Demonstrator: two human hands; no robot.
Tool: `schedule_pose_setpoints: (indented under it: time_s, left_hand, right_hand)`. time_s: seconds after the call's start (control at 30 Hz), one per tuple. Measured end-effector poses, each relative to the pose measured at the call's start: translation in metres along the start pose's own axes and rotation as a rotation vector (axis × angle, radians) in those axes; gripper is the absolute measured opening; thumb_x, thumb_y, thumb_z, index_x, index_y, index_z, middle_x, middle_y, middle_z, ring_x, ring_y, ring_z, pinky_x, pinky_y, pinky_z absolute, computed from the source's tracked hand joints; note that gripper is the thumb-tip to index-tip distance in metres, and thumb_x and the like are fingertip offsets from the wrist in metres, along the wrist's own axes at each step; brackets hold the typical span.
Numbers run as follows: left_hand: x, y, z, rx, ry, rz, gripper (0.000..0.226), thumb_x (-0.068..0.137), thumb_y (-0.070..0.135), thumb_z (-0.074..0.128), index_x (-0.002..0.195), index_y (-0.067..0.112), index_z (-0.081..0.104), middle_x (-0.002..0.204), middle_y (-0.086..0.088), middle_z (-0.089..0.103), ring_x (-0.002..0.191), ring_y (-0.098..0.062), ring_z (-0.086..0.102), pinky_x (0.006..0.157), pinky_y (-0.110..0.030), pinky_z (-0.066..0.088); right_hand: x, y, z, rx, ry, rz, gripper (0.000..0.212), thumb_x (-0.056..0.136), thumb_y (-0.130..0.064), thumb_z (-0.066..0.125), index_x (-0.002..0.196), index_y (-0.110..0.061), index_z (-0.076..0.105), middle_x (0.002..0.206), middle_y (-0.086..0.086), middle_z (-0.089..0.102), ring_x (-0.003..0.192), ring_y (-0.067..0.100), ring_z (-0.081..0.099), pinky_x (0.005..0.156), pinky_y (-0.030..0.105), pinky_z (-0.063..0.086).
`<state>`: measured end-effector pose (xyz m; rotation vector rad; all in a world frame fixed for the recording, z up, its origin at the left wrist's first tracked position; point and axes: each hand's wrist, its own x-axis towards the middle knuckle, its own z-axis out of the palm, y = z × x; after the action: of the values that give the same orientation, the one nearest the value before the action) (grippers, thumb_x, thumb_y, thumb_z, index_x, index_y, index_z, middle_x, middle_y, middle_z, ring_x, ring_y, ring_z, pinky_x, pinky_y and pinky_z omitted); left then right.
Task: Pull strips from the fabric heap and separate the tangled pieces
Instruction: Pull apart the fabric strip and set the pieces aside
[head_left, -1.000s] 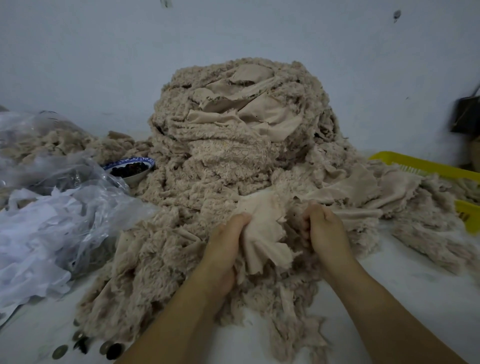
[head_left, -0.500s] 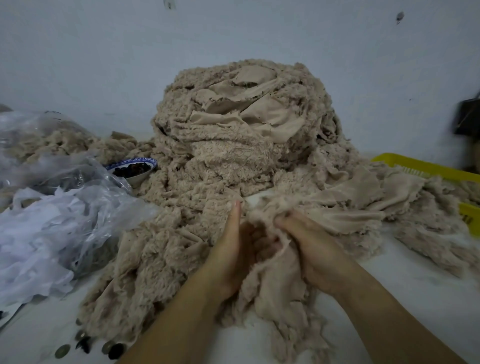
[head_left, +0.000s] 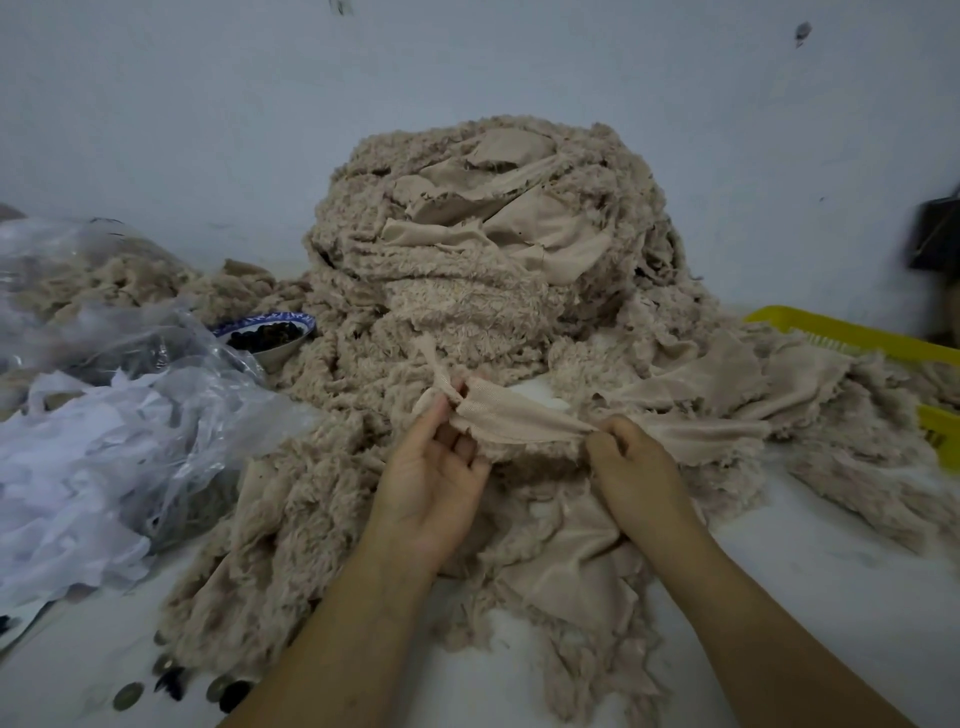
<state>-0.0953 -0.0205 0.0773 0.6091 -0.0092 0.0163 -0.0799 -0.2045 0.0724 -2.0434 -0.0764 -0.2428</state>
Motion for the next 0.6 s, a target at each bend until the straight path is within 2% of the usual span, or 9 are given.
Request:
schedule_pose_setpoints:
  time_s: [0.07,0.17,0.23,0.27,0.33,0.4,0.47,0.53,0.6]
  left_hand:
    - [0.0,0.0,0.0,0.014,0.015,0.018,0.022,0.09,0.024,0.063,0.097,0.013,0.081,0.116,-0.005,0.073,0.101,-0.016,0.071,0.102,-0.034,0.05]
    - [-0.003,-0.005,0.005,0.221,-0.001,0.026,0.032,0.089,0.027,0.057,0.108,0.012,0.079,0.116,-0.005,0.074,0.107,-0.018,0.069,0.092,-0.031,0.053]
    - [-0.005,-0.012,0.008,0.358,-0.036,-0.002,0.037,0.093,0.026,0.054,0.118,0.005,0.073,0.126,-0.014,0.069,0.123,-0.028,0.061,0.101,-0.038,0.05]
    - [-0.006,-0.016,0.008,0.411,-0.064,-0.016,0.041,0.096,0.025,0.052,0.124,0.0,0.068,0.13,-0.021,0.064,0.128,-0.034,0.056,0.109,-0.043,0.045]
    - [-0.007,-0.02,0.009,0.473,-0.105,-0.033,0.045,0.097,0.029,0.053,0.129,-0.002,0.063,0.134,-0.024,0.061,0.13,-0.034,0.055,0.113,-0.047,0.041]
    - [-0.008,-0.022,0.009,0.473,-0.115,-0.051,0.045,0.092,0.035,0.058,0.122,0.005,0.069,0.131,-0.015,0.066,0.128,-0.024,0.058,0.11,-0.042,0.042]
    - [-0.008,-0.02,0.01,0.418,-0.101,-0.062,0.032,0.088,0.036,0.06,0.099,0.011,0.077,0.122,-0.007,0.071,0.121,-0.019,0.063,0.105,-0.038,0.046]
    - [-0.006,-0.019,0.008,0.331,-0.077,-0.062,0.028,0.09,0.034,0.057,0.081,0.016,0.077,0.103,-0.003,0.074,0.104,-0.017,0.069,0.096,-0.034,0.051]
    - [-0.004,-0.017,0.005,0.288,-0.043,-0.026,0.032,0.092,0.035,0.055,0.077,0.02,0.078,0.093,-0.002,0.074,0.099,-0.016,0.069,0.093,-0.033,0.05]
  right_hand:
    - [-0.001,-0.001,0.002,0.055,0.035,-0.013,0.021,0.098,-0.016,0.045,0.078,-0.019,0.051,0.073,-0.003,0.049,0.05,-0.003,0.045,0.046,0.008,0.034]
    - [-0.005,-0.005,0.006,0.136,0.063,-0.139,0.019,0.101,-0.02,0.046,0.101,-0.036,0.057,0.111,-0.016,0.05,0.089,-0.019,0.049,0.069,-0.003,0.036]
    - [-0.011,-0.01,0.009,0.195,0.015,-0.225,0.011,0.102,-0.041,0.047,0.106,-0.042,0.058,0.115,-0.022,0.052,0.101,-0.019,0.049,0.077,-0.002,0.037]
    - [-0.012,-0.011,0.011,0.218,-0.052,-0.239,0.021,0.097,-0.055,0.046,0.108,-0.042,0.059,0.113,-0.023,0.055,0.103,-0.016,0.052,0.079,0.001,0.04]
    - [-0.013,-0.011,0.016,0.187,-0.178,-0.211,0.044,0.086,-0.068,0.046,0.109,-0.035,0.063,0.109,-0.018,0.061,0.098,-0.008,0.058,0.077,0.009,0.044]
    - [-0.01,-0.007,0.019,0.06,-0.196,-0.217,0.032,0.094,-0.055,0.052,0.09,-0.025,0.062,0.092,-0.007,0.059,0.079,-0.005,0.055,0.066,0.011,0.04]
    - [-0.008,-0.007,0.019,-0.032,-0.167,-0.265,0.033,0.099,-0.038,0.054,0.073,-0.019,0.051,0.075,-0.004,0.049,0.064,-0.003,0.046,0.058,0.013,0.037]
    - [-0.008,-0.006,0.018,-0.043,-0.151,-0.3,0.038,0.101,-0.033,0.053,0.068,-0.018,0.042,0.067,-0.006,0.042,0.058,0.0,0.042,0.055,0.016,0.034]
    - [-0.007,-0.005,0.017,0.002,-0.111,-0.288,0.04,0.102,-0.031,0.05,0.066,-0.022,0.036,0.06,-0.01,0.04,0.054,0.001,0.04,0.052,0.018,0.032]
